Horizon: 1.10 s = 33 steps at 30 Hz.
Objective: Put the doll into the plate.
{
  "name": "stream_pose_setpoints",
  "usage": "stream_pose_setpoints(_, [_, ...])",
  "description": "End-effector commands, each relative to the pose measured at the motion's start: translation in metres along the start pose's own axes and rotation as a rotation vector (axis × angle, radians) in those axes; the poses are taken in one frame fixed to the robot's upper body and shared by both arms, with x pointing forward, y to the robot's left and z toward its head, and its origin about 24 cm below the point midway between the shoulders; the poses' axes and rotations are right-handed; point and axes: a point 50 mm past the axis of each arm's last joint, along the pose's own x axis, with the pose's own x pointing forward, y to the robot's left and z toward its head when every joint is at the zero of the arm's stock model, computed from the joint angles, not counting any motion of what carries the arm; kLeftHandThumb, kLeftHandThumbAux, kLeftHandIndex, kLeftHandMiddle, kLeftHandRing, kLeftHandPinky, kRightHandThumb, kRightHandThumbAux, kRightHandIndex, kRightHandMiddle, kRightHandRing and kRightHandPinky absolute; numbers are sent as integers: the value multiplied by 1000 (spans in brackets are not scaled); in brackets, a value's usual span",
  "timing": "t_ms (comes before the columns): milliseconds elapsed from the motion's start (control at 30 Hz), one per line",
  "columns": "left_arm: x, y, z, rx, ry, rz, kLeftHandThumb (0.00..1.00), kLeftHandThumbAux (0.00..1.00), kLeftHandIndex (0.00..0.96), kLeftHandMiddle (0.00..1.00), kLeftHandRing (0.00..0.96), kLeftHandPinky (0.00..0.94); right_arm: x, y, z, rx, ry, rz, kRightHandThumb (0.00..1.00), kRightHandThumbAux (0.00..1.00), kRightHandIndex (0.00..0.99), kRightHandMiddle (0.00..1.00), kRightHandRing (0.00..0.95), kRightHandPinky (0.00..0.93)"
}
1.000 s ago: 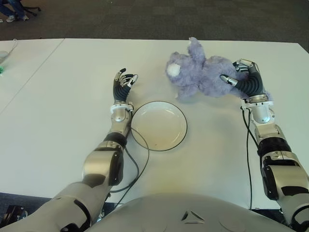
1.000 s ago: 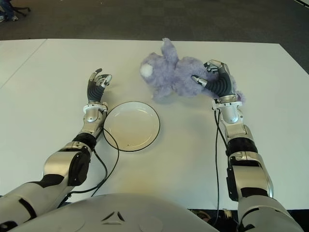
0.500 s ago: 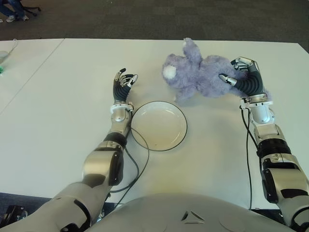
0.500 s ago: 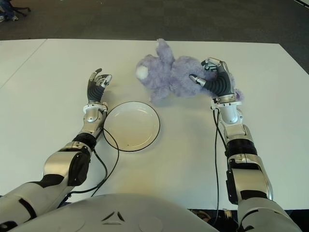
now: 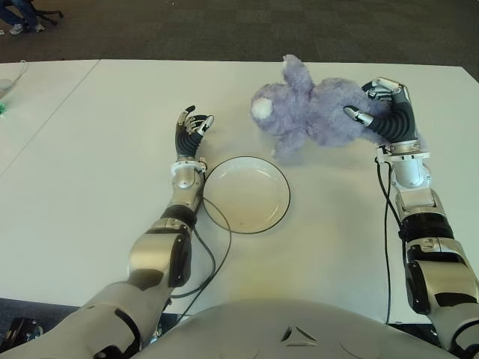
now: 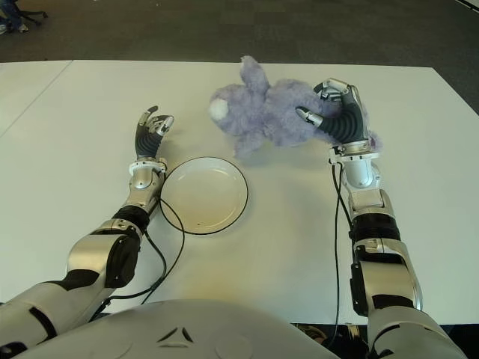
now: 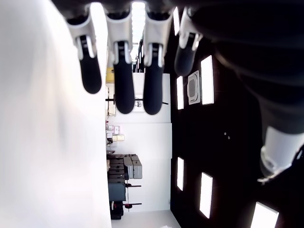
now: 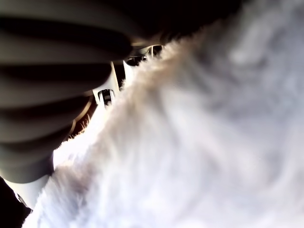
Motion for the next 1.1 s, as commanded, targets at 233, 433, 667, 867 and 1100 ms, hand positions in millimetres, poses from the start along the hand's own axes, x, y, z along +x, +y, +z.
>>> stream_pose_setpoints(233, [-87, 16, -100, 50, 490, 45, 0, 601, 178, 372, 354, 262, 12, -4, 16, 12, -75, -51, 696, 721, 437, 873, 877, 848])
stream_pose_setpoints(433, [-87, 15, -100, 51, 490, 43, 0, 600, 182, 373, 358, 299, 14, -3, 19, 1, -92, -45, 694, 722, 437, 872, 875, 850])
stream_pose_setpoints(667, [-87, 15, -100, 38, 500, 46, 0, 579, 179, 370, 357, 302, 18, -3, 23, 0, -109, -43, 694, 723, 437, 870, 873, 850])
stream_pose_setpoints(867, [-88, 14, -100, 47, 495, 46, 0, 577, 183, 371, 358, 288, 26, -5, 27, -2, -130, -45, 693, 723, 437, 868, 871, 848])
stream_pose_setpoints(1100, [-88, 13, -100, 53, 492, 46, 0, 580, 181, 372, 358, 285, 33, -6, 32, 3, -157, -50, 694, 723, 437, 866, 869, 846])
